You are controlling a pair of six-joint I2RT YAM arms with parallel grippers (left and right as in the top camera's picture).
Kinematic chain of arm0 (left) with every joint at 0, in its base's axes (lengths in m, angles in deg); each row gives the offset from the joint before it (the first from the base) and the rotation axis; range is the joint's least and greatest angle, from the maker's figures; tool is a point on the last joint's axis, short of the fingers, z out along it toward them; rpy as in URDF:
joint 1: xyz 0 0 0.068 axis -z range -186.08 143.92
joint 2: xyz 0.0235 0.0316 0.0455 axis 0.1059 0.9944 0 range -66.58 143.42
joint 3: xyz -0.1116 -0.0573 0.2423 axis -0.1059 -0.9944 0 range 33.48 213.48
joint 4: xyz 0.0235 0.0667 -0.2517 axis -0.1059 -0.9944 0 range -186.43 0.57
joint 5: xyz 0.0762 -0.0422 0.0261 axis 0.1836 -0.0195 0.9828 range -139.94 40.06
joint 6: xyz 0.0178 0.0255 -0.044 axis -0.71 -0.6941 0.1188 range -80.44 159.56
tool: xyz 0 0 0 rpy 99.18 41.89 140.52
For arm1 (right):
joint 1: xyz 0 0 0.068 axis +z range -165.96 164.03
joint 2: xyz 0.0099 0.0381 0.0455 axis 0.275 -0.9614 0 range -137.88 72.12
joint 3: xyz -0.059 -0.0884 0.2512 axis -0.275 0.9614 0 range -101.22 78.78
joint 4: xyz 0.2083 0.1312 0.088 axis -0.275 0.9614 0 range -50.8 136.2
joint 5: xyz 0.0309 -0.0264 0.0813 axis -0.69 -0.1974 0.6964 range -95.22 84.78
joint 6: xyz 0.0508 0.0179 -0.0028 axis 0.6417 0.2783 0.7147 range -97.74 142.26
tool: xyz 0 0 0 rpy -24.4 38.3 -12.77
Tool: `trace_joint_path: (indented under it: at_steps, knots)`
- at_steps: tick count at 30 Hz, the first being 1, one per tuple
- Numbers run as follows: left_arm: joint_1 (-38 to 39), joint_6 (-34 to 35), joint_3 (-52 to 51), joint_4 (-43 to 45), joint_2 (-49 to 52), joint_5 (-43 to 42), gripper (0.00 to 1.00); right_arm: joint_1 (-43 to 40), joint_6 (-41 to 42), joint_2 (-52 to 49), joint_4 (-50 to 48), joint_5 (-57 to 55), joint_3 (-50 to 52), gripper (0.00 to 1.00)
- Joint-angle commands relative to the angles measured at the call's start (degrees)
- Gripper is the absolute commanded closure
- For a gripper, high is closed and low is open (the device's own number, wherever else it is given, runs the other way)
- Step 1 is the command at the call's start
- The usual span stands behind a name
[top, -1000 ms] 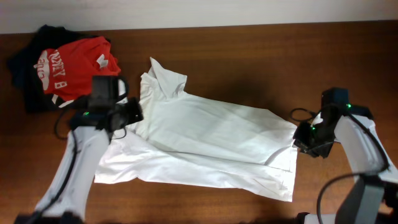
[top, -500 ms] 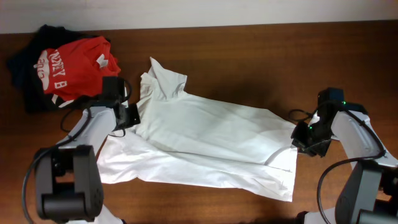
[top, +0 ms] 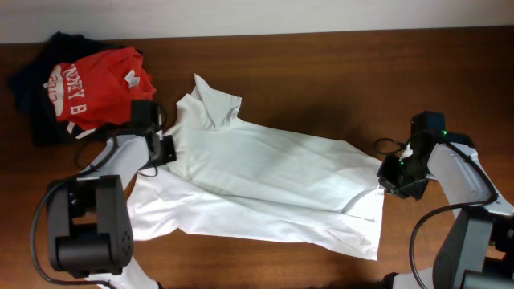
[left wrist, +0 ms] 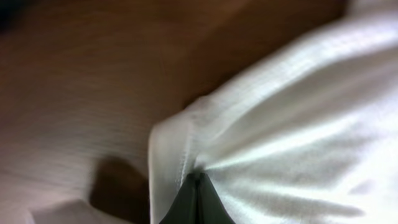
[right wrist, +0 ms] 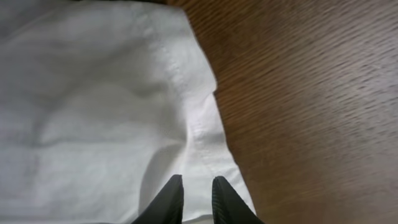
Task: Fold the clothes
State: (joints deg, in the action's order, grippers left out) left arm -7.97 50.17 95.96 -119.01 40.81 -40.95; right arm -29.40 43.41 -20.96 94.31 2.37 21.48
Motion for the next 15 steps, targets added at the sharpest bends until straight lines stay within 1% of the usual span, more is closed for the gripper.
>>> trace_joint_path:
  at_steps: [1,3,7,11,15]
  knots:
    - [-3.85,3.74,-0.44,-1.29,2.32,9.75,0.99,0.35,0.28,-0.20,-0.37,-2.05,0.20,0.87]
    - [-4.81,3.96,-0.35,-1.29,2.32,9.94,0.99,0.35,0.28,-0.20,-0.74,-2.05,0.20,0.91]
    - [-5.53,4.61,1.31,-2.75,2.32,11.17,0.99,0.35,0.26,-0.20,-2.25,-2.01,0.15,0.92]
    - [-5.27,5.25,7.30,-8.68,1.97,11.21,0.99,0.35,0.26,-0.20,-2.16,-1.79,-0.85,0.92]
    - [-3.06,5.20,15.39,-16.65,1.07,9.33,0.98,0.35,0.04,-0.20,1.46,-1.73,-5.11,0.89]
